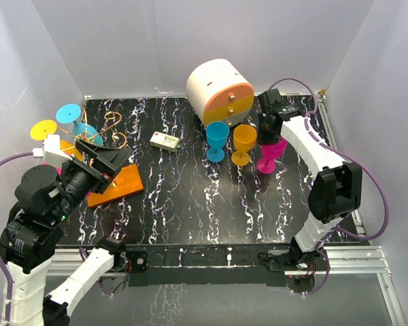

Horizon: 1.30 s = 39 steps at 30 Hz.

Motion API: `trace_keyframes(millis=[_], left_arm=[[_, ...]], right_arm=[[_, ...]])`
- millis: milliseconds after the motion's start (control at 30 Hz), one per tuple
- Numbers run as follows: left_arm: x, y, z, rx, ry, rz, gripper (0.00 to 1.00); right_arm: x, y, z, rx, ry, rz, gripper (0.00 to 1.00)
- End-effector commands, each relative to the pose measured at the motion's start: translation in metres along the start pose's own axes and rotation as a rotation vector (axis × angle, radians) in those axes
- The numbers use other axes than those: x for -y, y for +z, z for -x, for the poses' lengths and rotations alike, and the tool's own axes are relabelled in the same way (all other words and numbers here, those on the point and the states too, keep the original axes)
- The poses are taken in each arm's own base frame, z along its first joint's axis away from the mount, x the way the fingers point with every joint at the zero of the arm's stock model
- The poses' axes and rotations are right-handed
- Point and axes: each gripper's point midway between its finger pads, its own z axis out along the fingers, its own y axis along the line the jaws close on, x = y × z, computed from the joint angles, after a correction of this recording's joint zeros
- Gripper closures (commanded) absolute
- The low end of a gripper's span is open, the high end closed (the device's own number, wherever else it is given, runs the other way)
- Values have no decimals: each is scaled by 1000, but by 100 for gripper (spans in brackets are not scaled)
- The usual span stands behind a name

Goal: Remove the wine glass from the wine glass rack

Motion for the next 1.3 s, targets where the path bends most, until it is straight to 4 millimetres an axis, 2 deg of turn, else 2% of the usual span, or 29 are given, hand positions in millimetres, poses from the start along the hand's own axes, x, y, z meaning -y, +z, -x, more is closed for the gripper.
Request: trace_keyframes(millis=[0,100,200,367,500,633,833,1000,1267], left_arm=[[5,-3,4,10,12,-9,1],[5,-3,4,9,12,-10,1],[6,-4,5,12,15,-11,1],[7,-6,12,29,57,12,1],[13,-12,29,80,134,45,1],[11,-20,51,145,239,129,1],[-8,-44,89,261,390,329,1],[-26,-69,115,356,478,490,1],[-56,-106,144,453,601,758,1]], right_arm=[[-1,-6,19,70,12,23,81],[-3,-17,25,84,12,34,76],[-4,-37,38,136,18,55,69],[-5,-89,67,280,39,97,42],[-15,-136,84,413,39,208,23],[-41,-180,78,530,-6,434,4],[-79,-240,55,691,-103,795,2],[-94,-242,38,653,-140,861,2],[-118,-247,20,677,-268,824,2]])
